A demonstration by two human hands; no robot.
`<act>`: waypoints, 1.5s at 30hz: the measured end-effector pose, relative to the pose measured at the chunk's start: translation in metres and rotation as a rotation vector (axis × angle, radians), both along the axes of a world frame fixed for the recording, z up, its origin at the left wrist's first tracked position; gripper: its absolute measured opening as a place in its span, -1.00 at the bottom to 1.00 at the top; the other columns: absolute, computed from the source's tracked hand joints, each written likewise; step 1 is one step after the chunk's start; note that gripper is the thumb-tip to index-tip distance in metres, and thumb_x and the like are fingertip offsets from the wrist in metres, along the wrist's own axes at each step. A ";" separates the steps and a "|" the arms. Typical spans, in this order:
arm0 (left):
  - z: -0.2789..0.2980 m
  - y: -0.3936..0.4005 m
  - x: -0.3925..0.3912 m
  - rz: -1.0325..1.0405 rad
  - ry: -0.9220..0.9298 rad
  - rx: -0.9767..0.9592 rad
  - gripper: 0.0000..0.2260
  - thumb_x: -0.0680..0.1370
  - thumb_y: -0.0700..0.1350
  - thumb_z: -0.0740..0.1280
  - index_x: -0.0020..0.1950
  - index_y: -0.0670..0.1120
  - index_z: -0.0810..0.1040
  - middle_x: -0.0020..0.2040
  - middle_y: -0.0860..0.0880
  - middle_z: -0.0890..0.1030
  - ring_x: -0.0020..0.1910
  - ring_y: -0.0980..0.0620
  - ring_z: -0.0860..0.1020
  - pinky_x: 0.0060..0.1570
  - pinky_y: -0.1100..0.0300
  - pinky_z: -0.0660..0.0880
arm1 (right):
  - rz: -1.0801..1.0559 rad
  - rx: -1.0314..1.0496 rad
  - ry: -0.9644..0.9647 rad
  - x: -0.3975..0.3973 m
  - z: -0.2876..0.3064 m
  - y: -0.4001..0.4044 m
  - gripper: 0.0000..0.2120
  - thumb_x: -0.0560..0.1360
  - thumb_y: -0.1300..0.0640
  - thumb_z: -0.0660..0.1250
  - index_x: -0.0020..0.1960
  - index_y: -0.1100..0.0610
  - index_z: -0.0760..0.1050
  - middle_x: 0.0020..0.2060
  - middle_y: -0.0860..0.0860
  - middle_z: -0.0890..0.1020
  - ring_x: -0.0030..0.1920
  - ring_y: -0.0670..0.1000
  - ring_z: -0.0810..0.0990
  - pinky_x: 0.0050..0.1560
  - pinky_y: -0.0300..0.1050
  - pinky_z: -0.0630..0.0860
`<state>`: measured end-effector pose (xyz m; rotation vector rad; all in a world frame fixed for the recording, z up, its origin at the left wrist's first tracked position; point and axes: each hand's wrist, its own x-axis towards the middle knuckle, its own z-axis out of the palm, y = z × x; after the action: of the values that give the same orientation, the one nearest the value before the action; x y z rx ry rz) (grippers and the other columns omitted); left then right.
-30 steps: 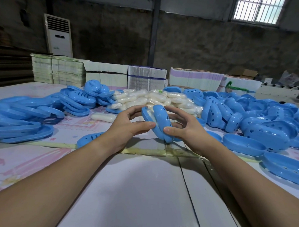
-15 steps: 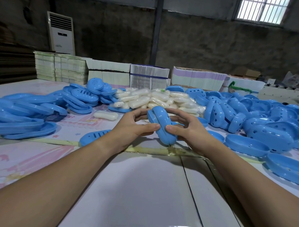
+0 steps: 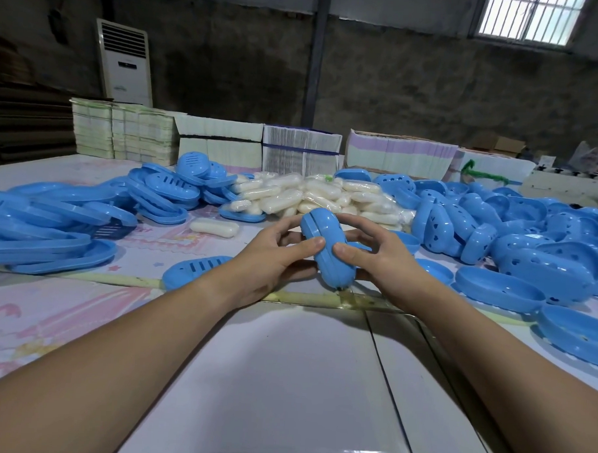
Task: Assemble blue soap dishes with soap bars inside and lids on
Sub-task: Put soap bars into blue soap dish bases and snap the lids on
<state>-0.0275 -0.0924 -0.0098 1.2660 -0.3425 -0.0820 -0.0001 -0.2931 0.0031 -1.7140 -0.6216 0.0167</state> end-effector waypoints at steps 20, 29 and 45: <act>0.003 0.003 0.000 -0.049 0.058 0.136 -0.54 0.48 0.03 0.45 0.36 0.04 0.50 0.34 -0.25 0.55 0.13 -0.27 0.67 0.24 -0.13 0.57 | 0.025 -0.025 0.017 -0.001 0.002 -0.001 -0.51 0.30 -0.10 0.54 0.21 -0.23 0.56 0.00 0.02 0.66 0.10 0.06 0.65 0.13 0.18 0.60; 0.002 0.002 0.003 -0.038 0.072 0.110 -0.61 0.55 0.01 0.44 0.37 0.04 0.50 0.26 -0.17 0.64 0.10 -0.31 0.67 0.18 -0.15 0.59 | 0.009 -0.026 0.056 0.002 0.003 0.002 -0.59 0.34 -0.08 0.49 0.18 -0.23 0.57 -0.16 -0.05 0.65 0.02 0.01 0.67 0.01 0.03 0.63; 0.003 -0.002 -0.001 0.054 0.069 0.065 -0.53 0.46 0.01 0.49 0.34 0.04 0.49 0.11 -0.14 0.70 0.01 -0.25 0.71 -0.04 -0.01 0.68 | 0.094 0.008 0.169 -0.001 0.012 -0.005 -0.47 0.35 0.14 0.53 0.29 -0.05 0.52 0.03 0.20 0.67 0.04 0.19 0.68 0.01 0.02 0.62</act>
<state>-0.0289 -0.0944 -0.0073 1.3324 -0.2483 -0.0911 -0.0009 -0.2980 0.0153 -1.6550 -0.5746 0.2227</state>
